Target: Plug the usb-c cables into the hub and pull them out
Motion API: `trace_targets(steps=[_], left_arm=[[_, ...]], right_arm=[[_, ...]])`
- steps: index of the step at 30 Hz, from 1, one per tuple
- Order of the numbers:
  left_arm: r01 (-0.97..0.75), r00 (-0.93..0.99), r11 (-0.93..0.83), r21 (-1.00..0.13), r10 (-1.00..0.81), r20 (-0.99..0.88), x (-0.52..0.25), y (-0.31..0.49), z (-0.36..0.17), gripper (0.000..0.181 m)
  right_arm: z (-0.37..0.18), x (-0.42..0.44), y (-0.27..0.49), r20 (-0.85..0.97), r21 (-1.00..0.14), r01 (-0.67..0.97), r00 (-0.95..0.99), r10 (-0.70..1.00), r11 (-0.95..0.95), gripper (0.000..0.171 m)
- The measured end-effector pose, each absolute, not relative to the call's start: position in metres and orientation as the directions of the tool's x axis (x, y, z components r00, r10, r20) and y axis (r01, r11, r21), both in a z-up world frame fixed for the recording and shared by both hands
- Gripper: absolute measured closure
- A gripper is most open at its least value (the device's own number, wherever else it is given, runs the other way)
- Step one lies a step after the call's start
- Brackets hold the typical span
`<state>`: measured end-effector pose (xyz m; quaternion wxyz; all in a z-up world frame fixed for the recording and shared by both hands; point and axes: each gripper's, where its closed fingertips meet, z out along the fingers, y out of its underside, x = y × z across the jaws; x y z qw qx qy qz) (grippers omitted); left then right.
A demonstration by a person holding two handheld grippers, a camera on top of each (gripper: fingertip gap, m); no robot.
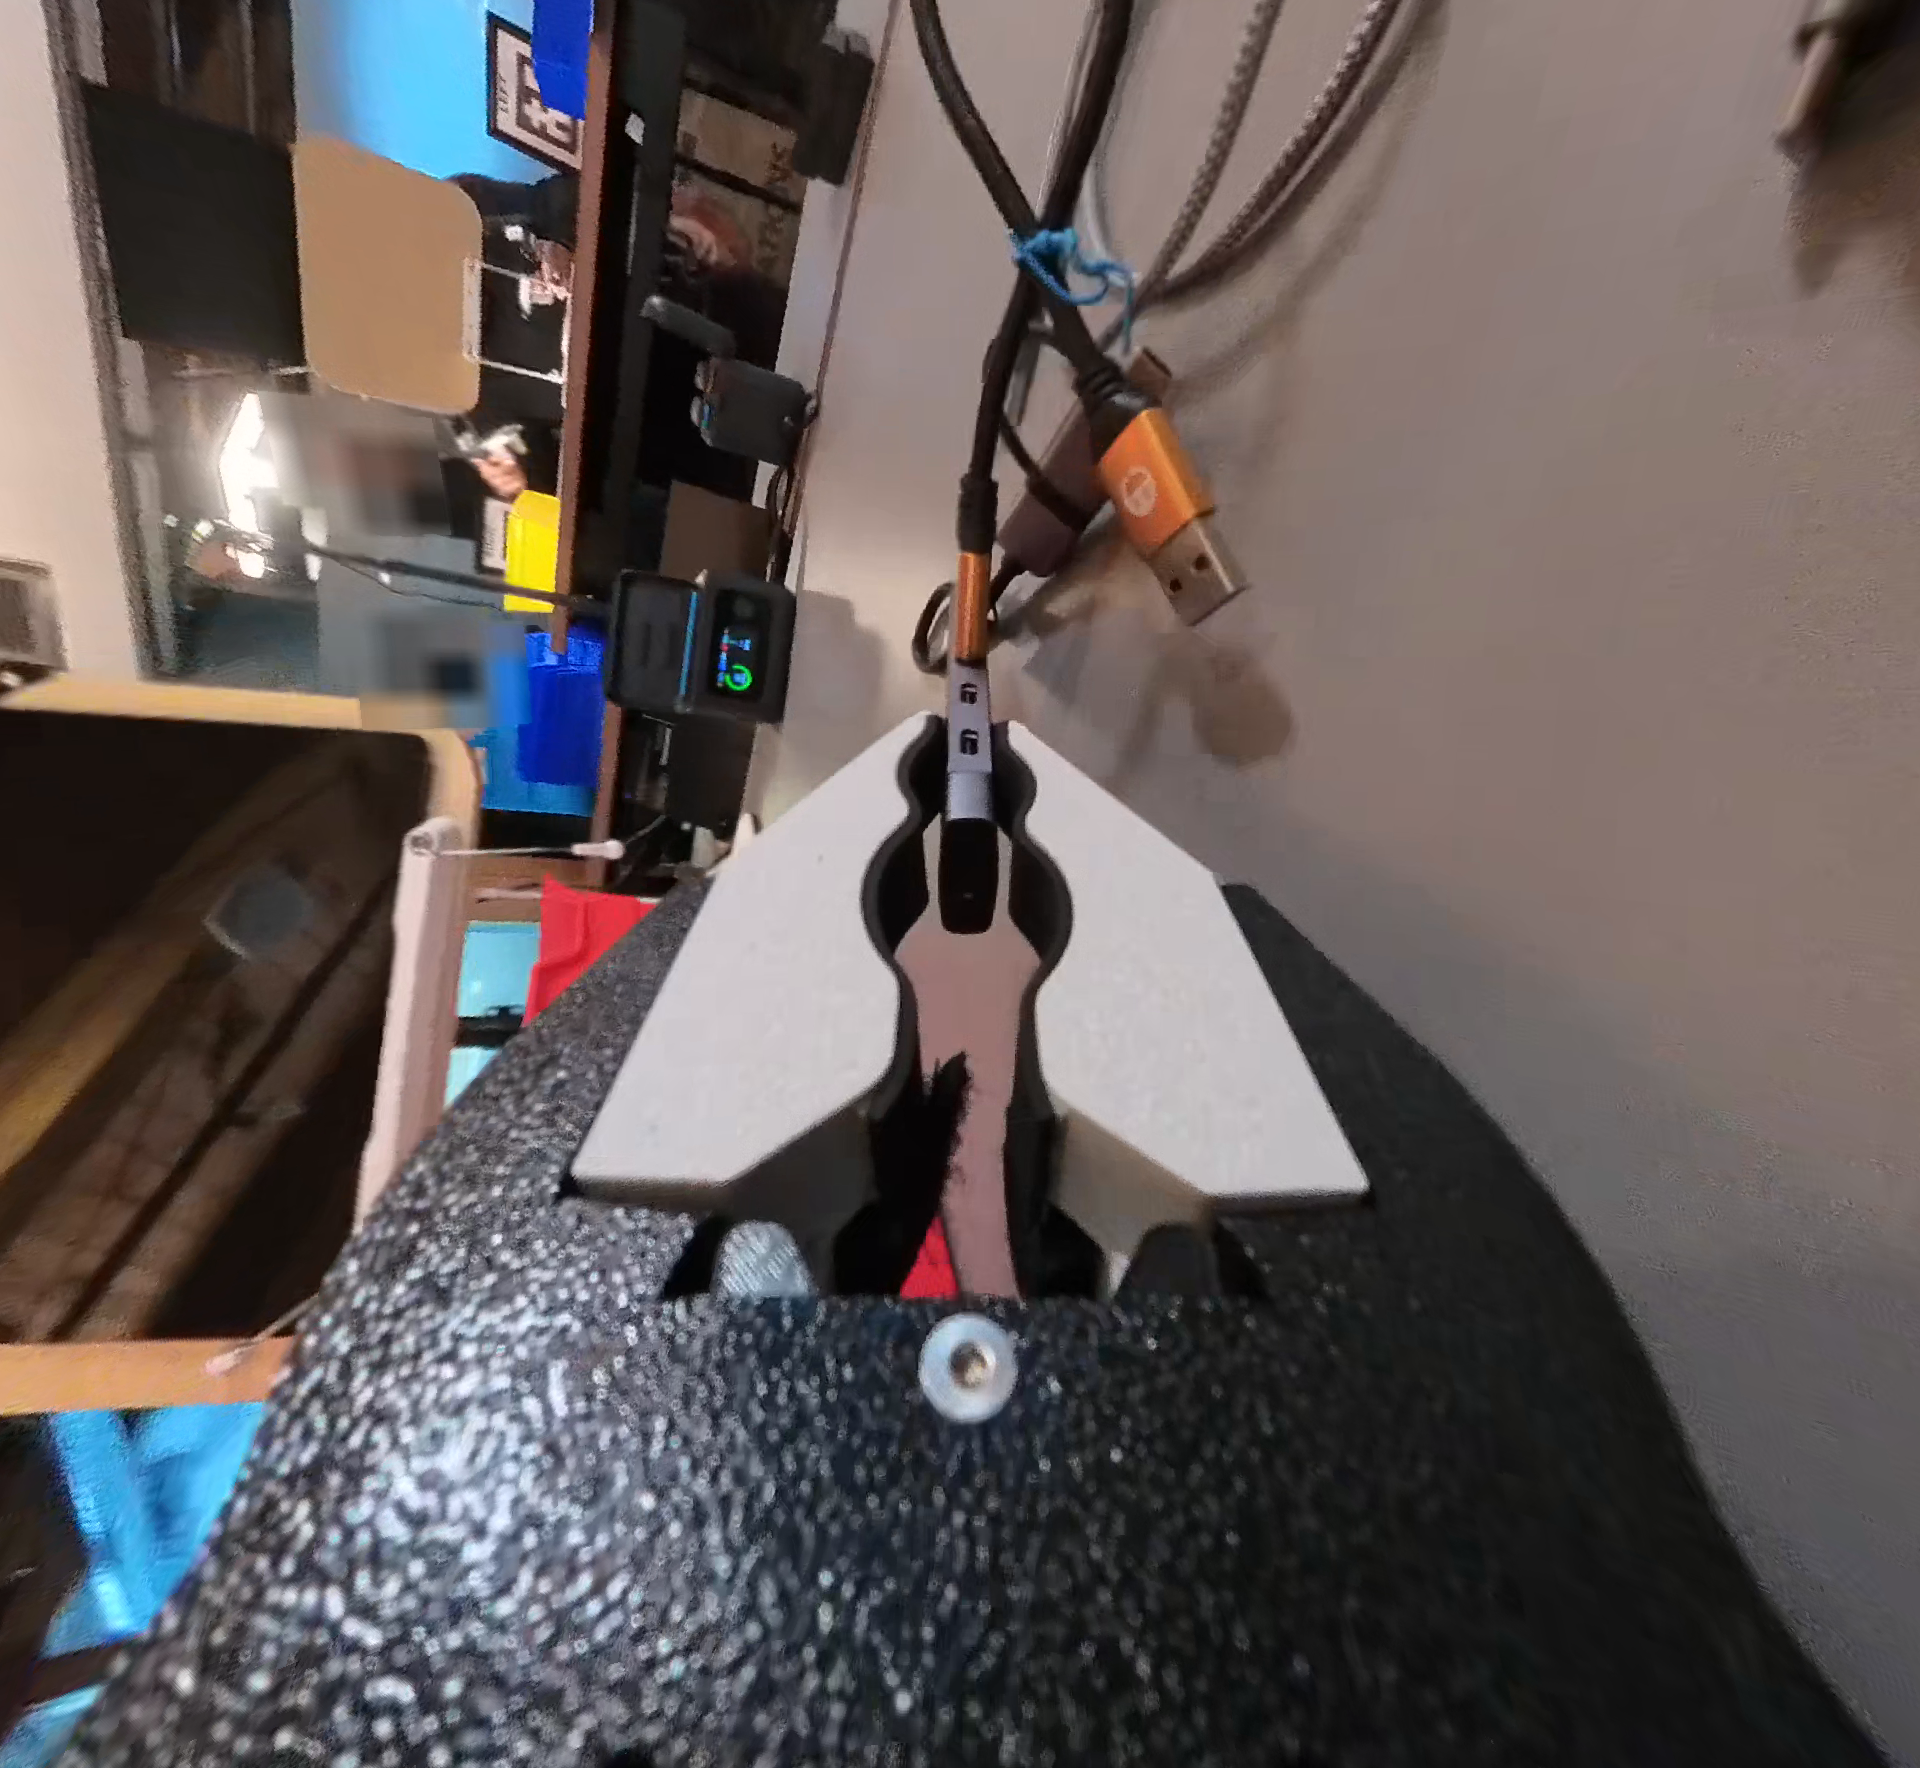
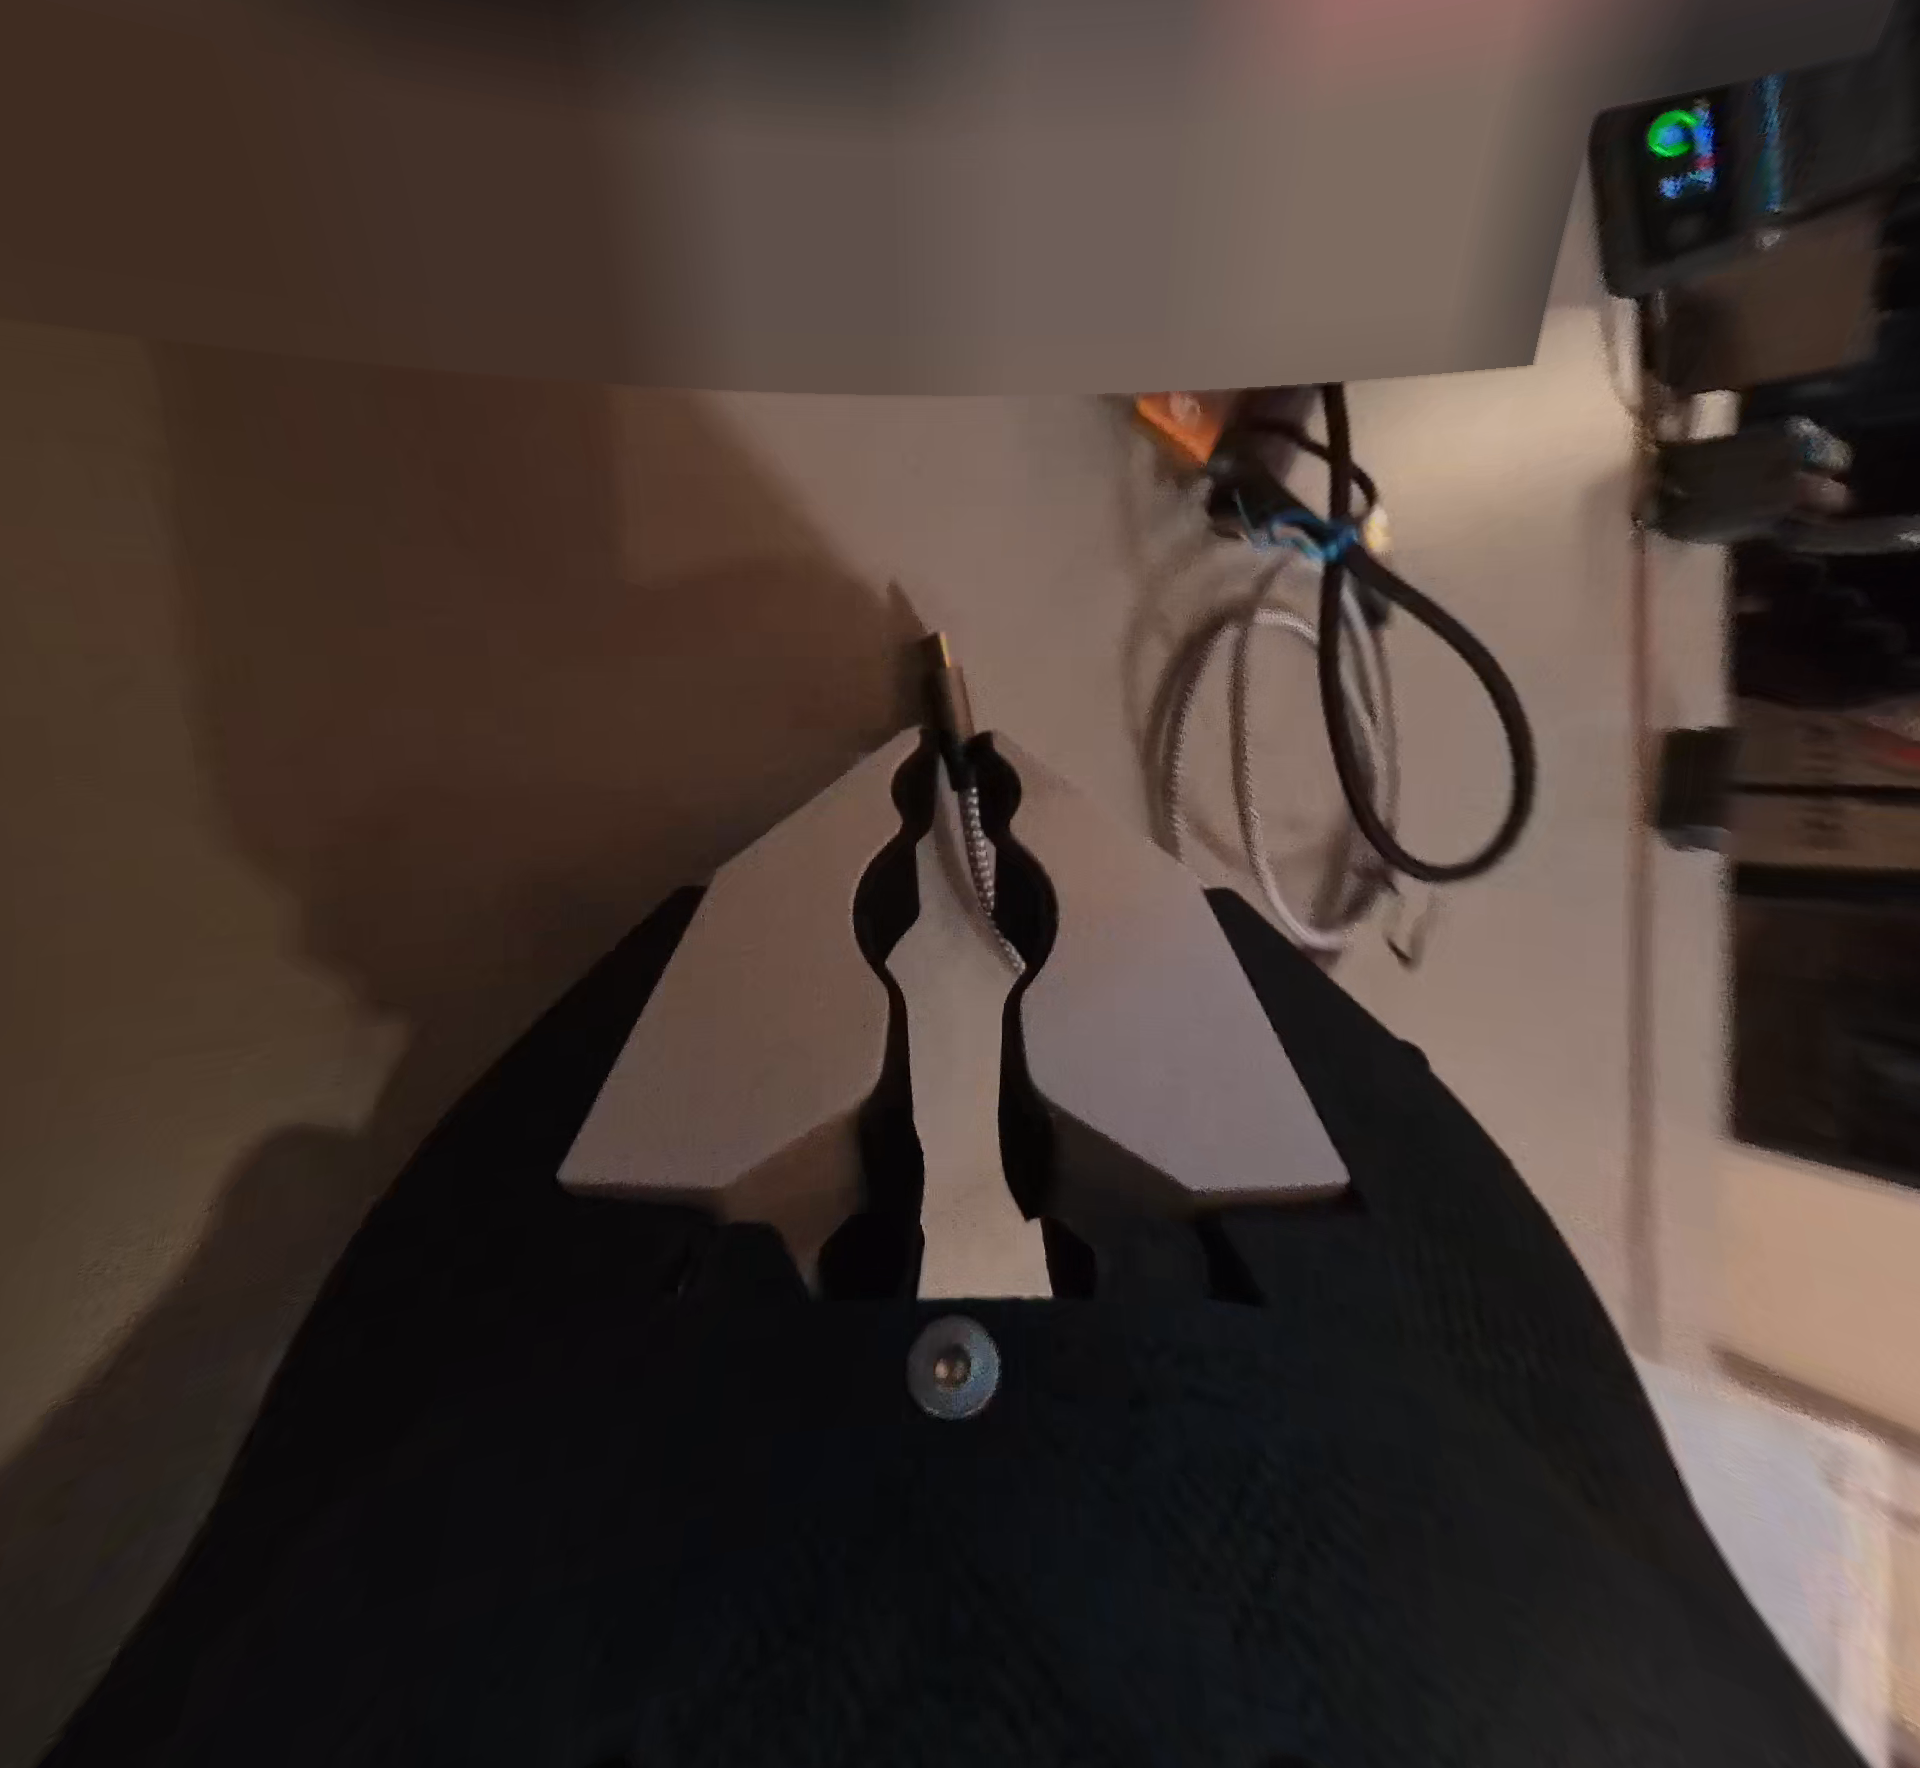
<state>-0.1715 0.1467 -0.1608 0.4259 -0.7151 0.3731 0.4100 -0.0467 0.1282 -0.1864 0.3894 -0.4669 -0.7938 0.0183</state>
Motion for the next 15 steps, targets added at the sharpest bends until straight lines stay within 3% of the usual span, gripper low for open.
trace_targets(steps=[2,7,12,15], left_arm=[[-0.899,0.341,-0.351,-0.261,-0.188,-0.921,-0.171,0.146,-0.162,0.174],[-0.915,0.334,-0.303,-0.266,-0.2,-0.921,-0.171,0.142,-0.163,0.174],[-0.914,0.368,-0.267,-0.306,-0.223,-0.903,-0.165,0.141,-0.164,0.173],[-0.912,0.375,-0.262,-0.314,-0.227,-0.899,-0.162,0.141,-0.164,0.173]], right_arm=[[-0.182,-0.054,0.114,0.49,-0.527,0.677,-0.252,0.835,0.514,0.165],[-0.152,-0.053,0.104,0.135,-0.801,0.522,-0.322,0.937,0.295,0.135],[-0.165,-0.041,0.113,-0.009,-0.816,0.524,-0.431,0.903,0.242,0.139],[-0.183,-0.04,0.116,-0.011,-0.768,0.579,-0.438,0.899,0.273,0.144]])
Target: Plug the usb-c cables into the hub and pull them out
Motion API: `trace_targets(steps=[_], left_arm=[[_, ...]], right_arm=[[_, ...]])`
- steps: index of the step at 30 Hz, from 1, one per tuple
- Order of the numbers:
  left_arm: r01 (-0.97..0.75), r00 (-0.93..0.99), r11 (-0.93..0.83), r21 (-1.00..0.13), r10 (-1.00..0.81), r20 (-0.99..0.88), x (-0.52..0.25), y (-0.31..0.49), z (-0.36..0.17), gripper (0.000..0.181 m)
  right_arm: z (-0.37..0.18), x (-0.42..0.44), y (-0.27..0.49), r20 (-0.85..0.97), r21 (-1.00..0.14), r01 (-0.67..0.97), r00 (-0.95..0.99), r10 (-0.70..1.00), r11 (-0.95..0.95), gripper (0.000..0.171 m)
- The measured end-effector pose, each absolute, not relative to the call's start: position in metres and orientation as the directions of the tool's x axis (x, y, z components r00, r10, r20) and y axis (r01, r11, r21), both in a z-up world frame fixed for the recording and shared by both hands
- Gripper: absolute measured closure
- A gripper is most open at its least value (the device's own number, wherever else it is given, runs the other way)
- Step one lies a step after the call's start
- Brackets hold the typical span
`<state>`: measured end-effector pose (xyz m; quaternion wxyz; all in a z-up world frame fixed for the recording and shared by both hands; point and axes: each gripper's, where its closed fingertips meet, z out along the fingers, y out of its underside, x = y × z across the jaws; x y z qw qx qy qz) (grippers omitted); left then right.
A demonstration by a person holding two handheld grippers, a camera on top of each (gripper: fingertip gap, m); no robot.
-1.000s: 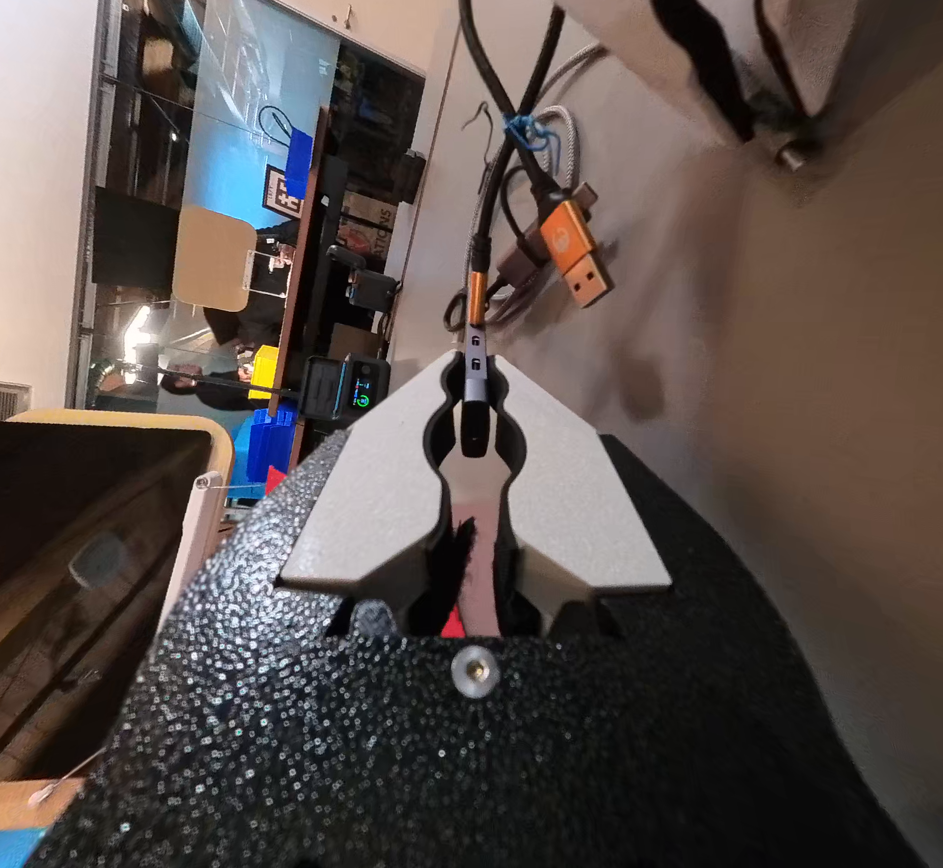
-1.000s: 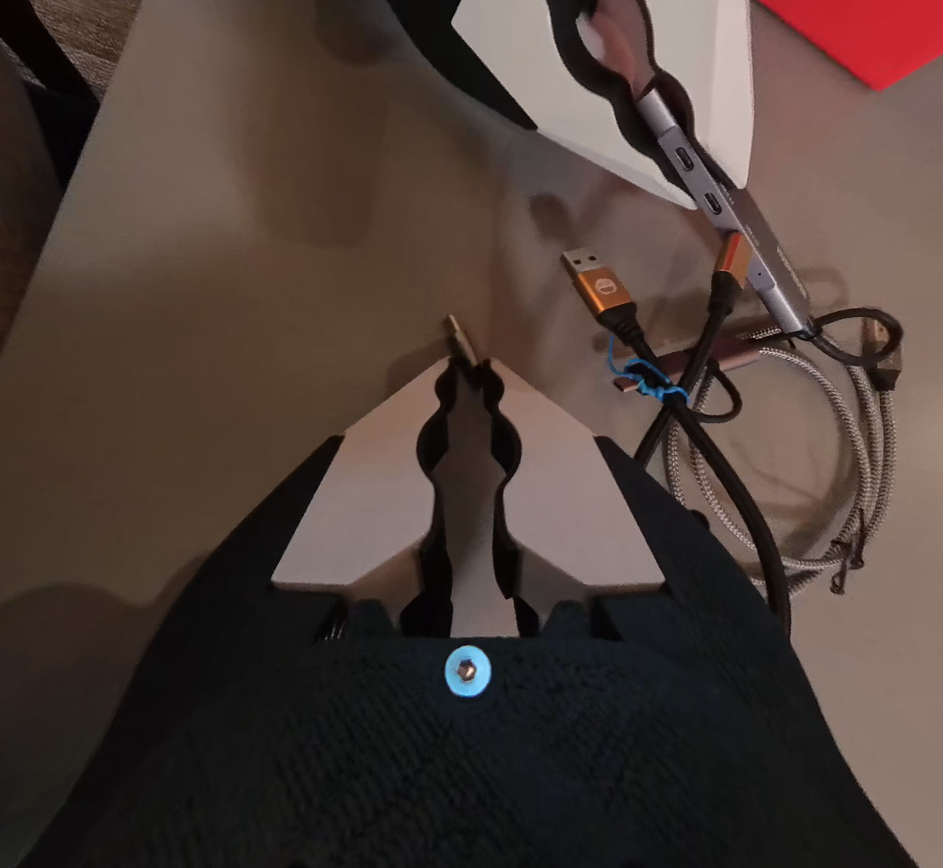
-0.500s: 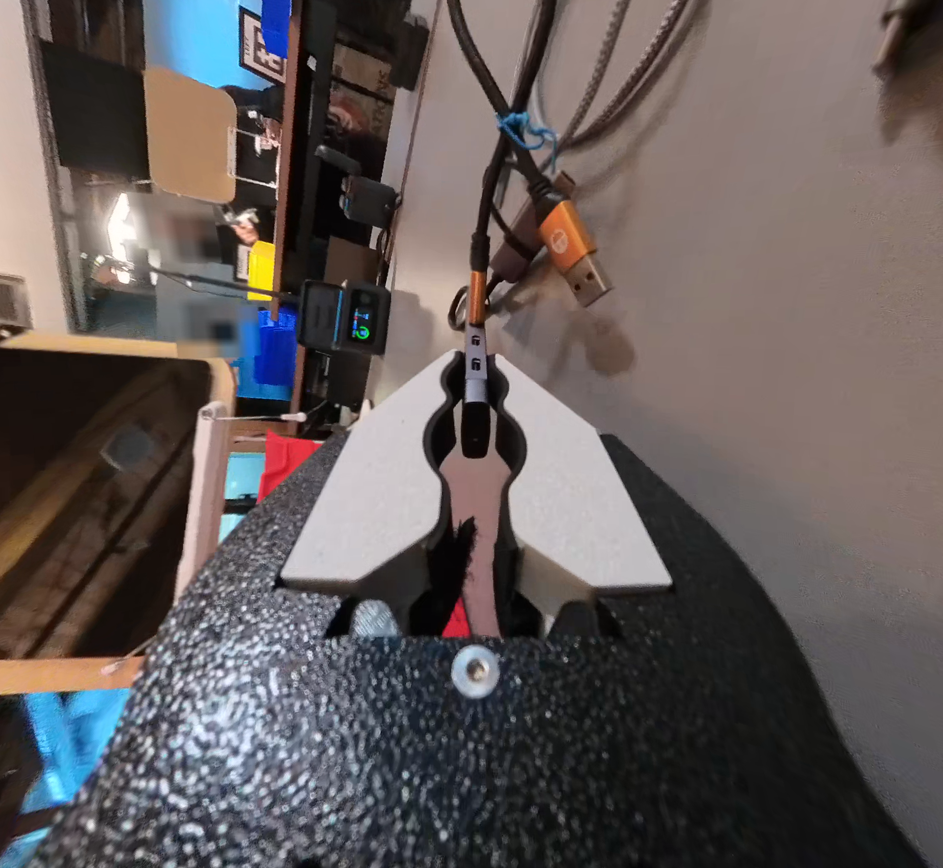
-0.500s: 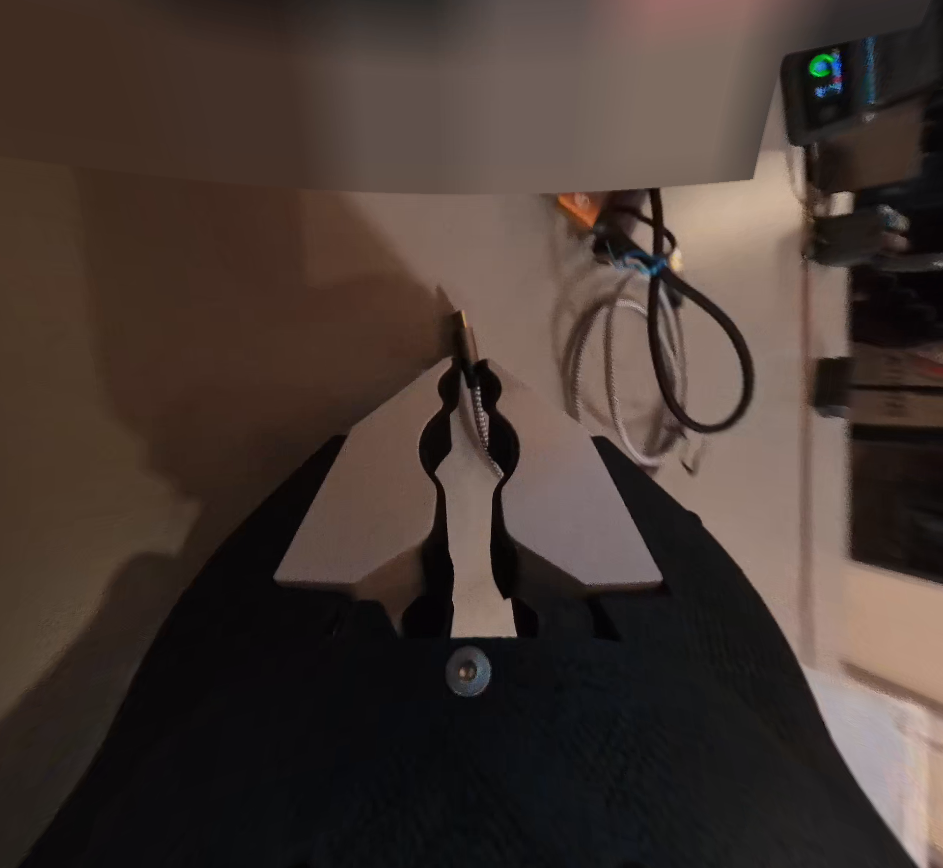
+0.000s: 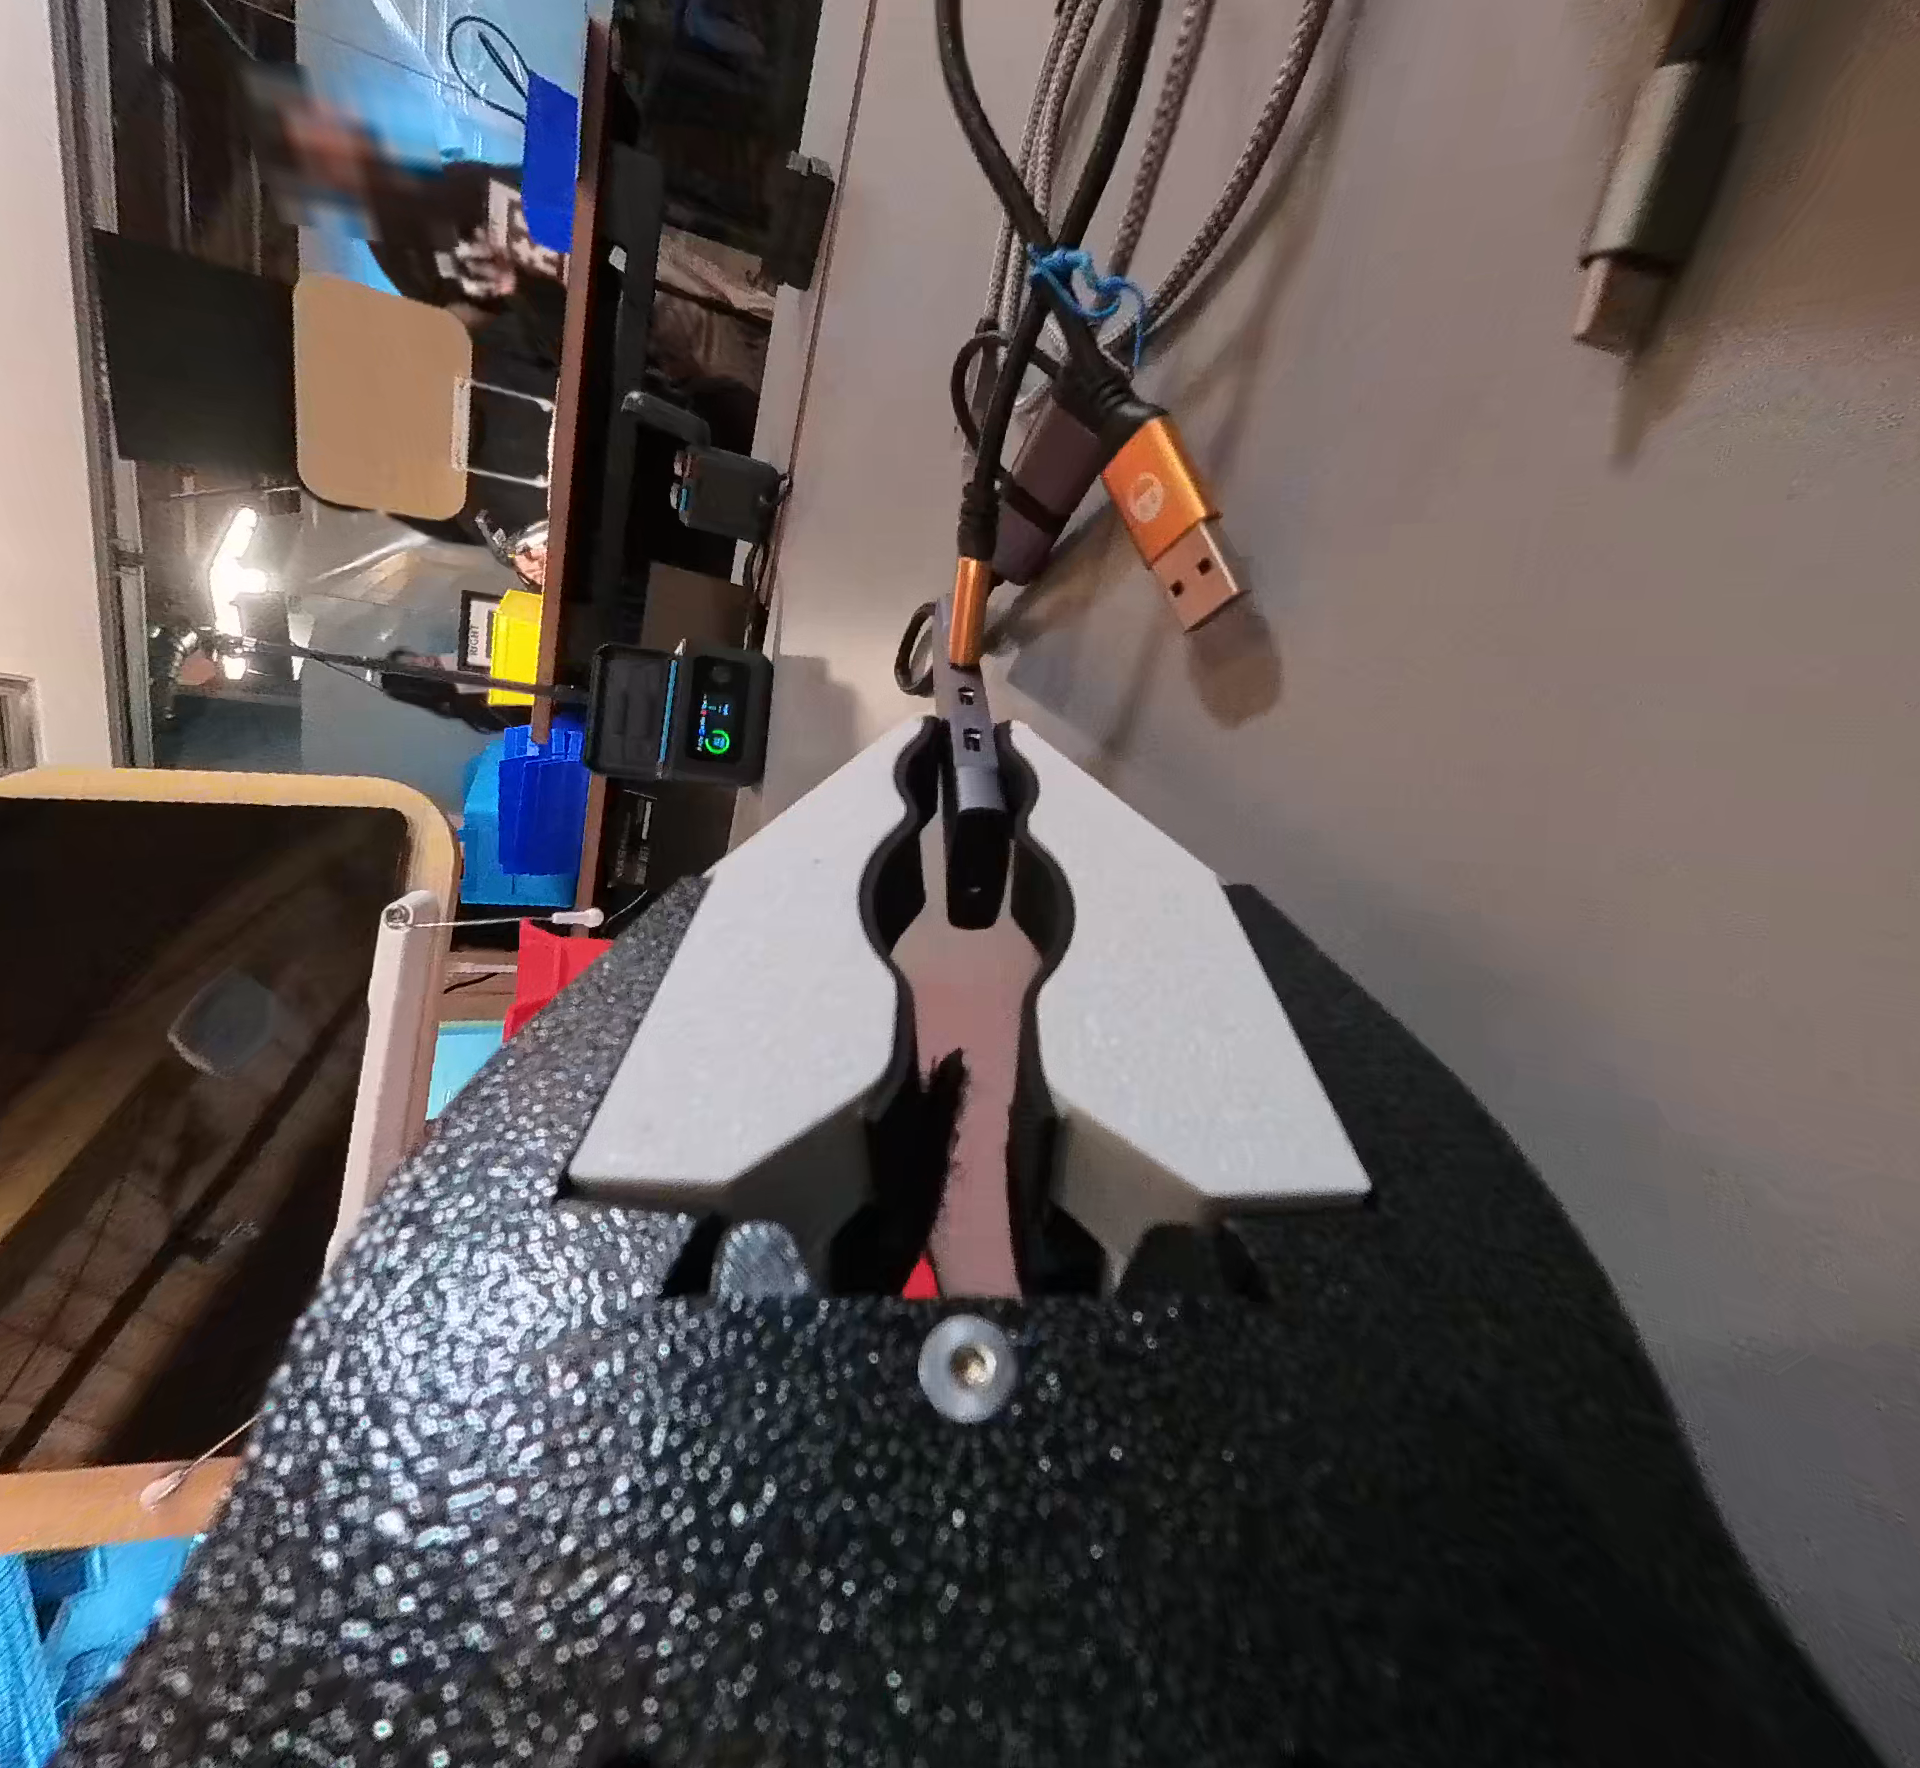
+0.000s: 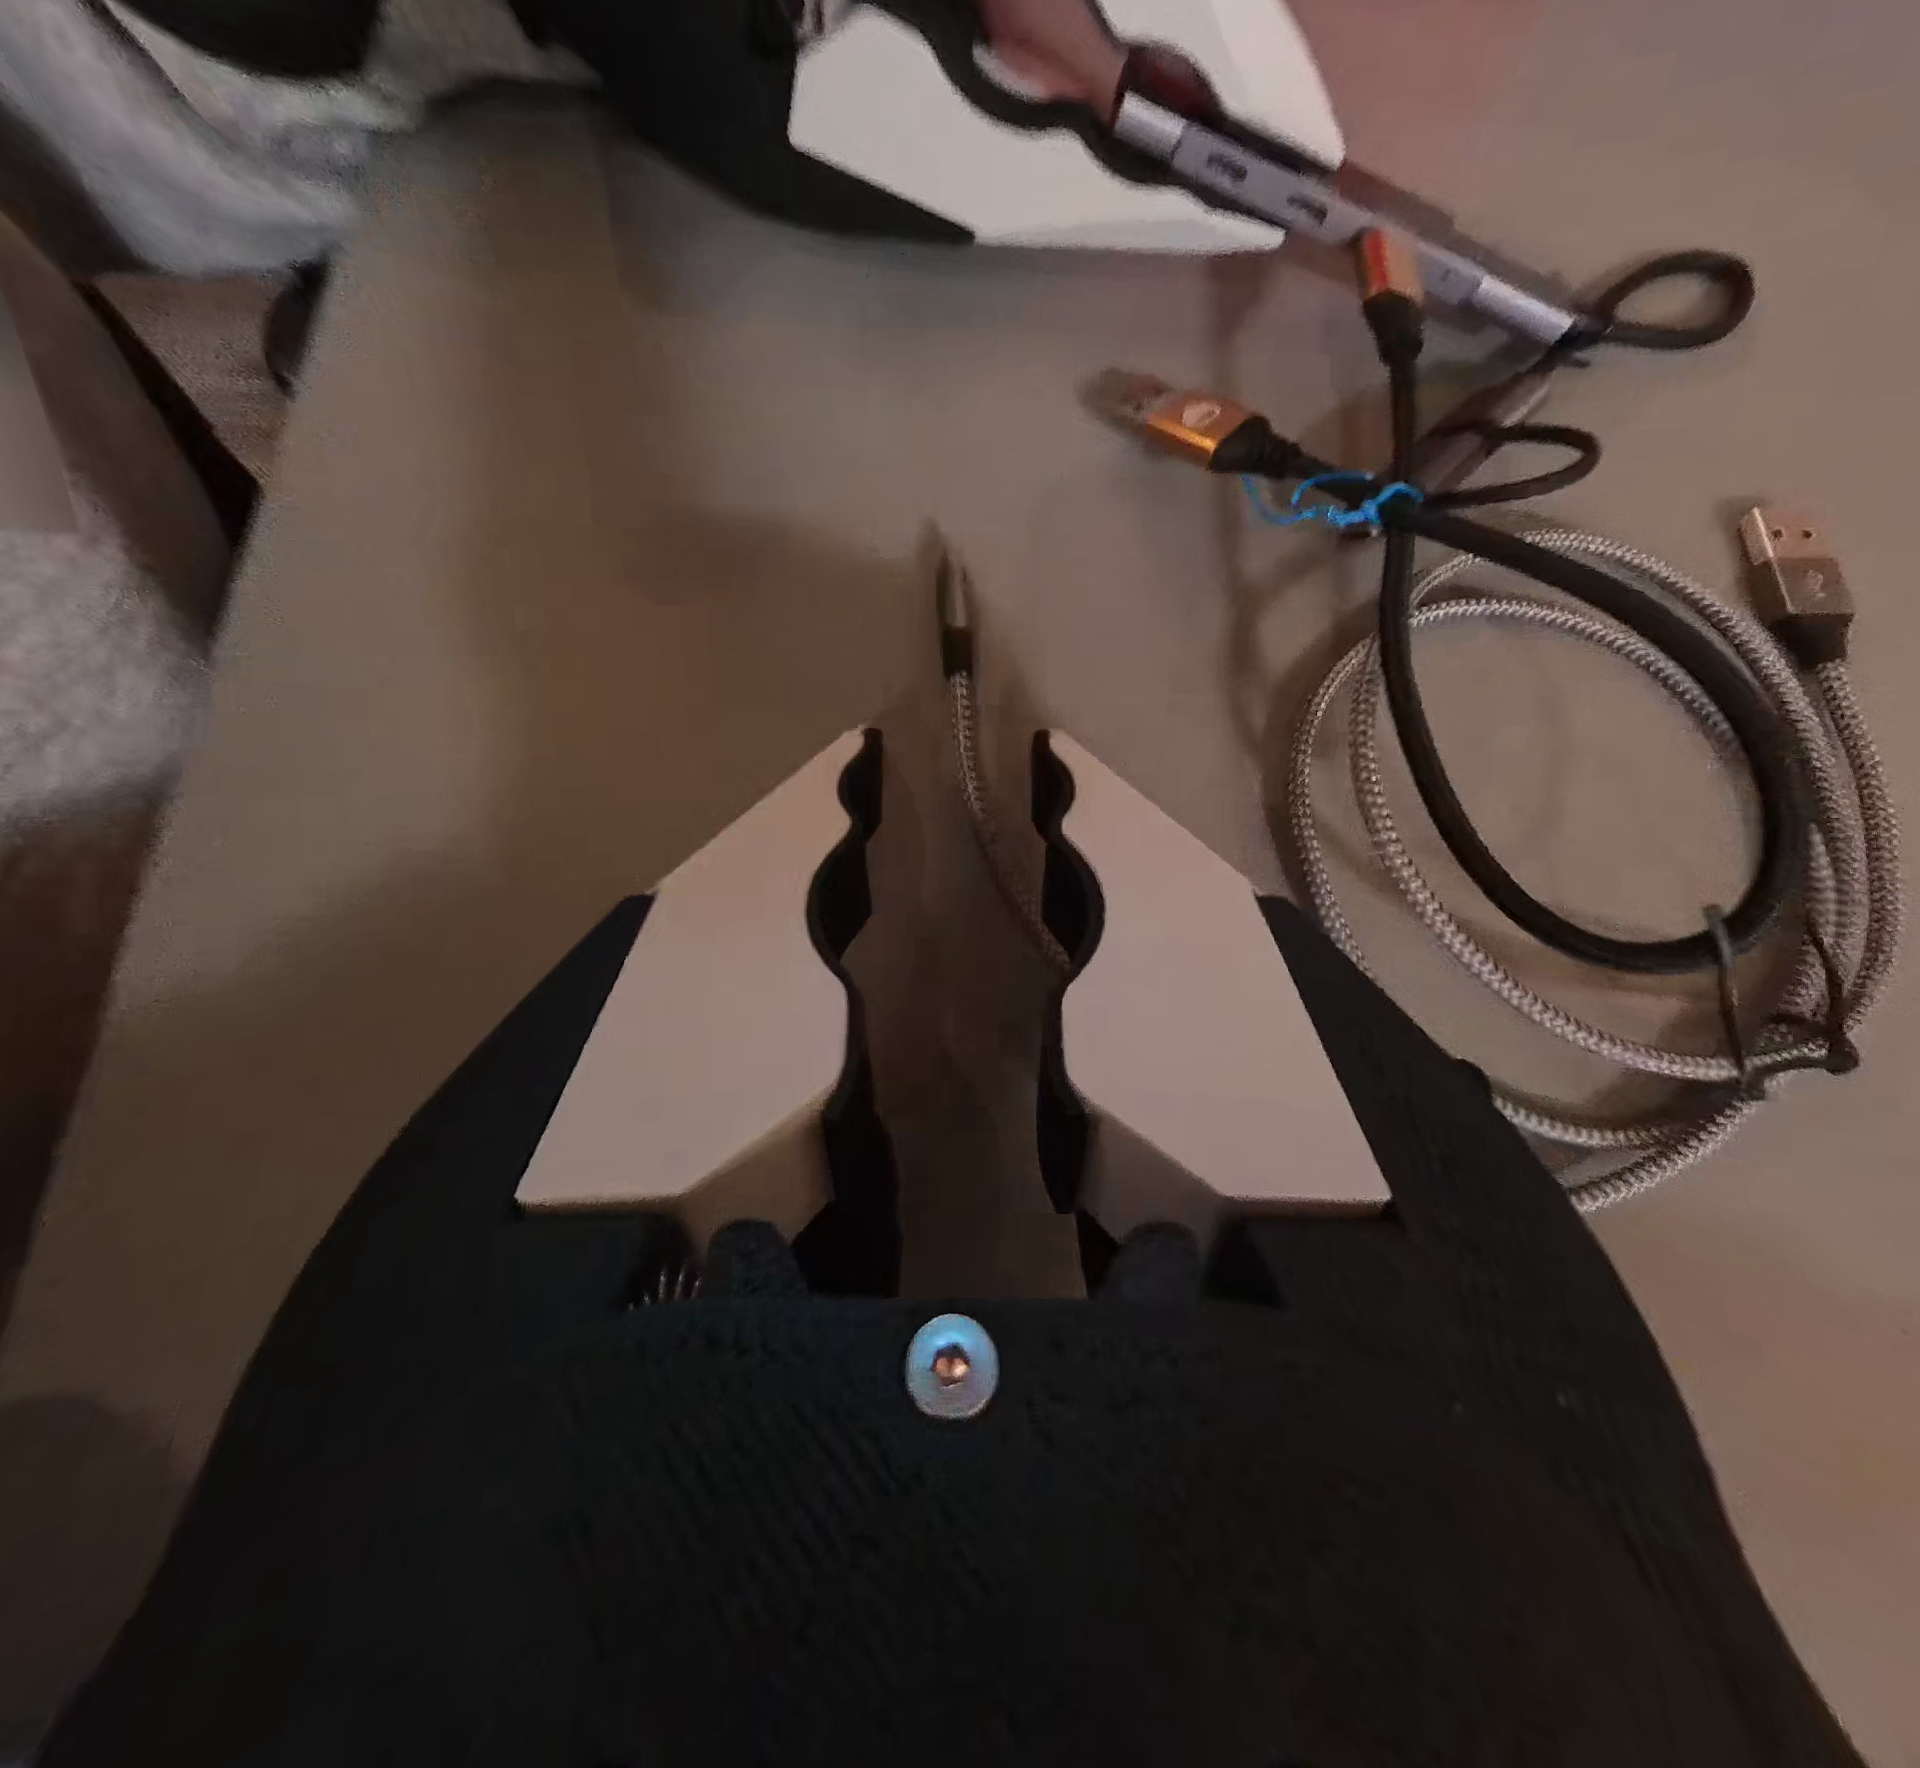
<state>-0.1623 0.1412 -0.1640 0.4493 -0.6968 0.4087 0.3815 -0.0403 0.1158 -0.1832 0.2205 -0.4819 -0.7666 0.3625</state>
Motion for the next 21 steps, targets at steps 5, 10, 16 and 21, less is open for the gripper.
trace_targets(steps=[5,10,16,21], left_arm=[[-0.901,0.406,-0.263,-0.345,-0.231,-0.884,-0.161,0.141,-0.163,0.173],[-0.858,0.499,-0.273,-0.435,-0.248,-0.83,-0.156,0.142,-0.158,0.173],[-0.855,0.504,-0.29,-0.431,-0.265,-0.822,-0.152,0.141,-0.155,0.173],[-0.834,0.544,-0.286,-0.471,-0.294,-0.786,-0.144,0.14,-0.151,0.173]], right_arm=[[-0.186,-0.048,0.116,0.109,-0.748,0.563,-0.417,0.902,0.351,0.17],[-0.147,-0.067,0.127,0.29,-0.796,0.468,-0.262,0.92,0.384,0.171],[-0.111,-0.084,0.14,0.749,-0.488,0.504,-0.178,0.638,0.713,0.17],[-0.12,-0.097,0.139,0.864,-0.201,0.517,-0.306,0.399,0.832,0.171]])
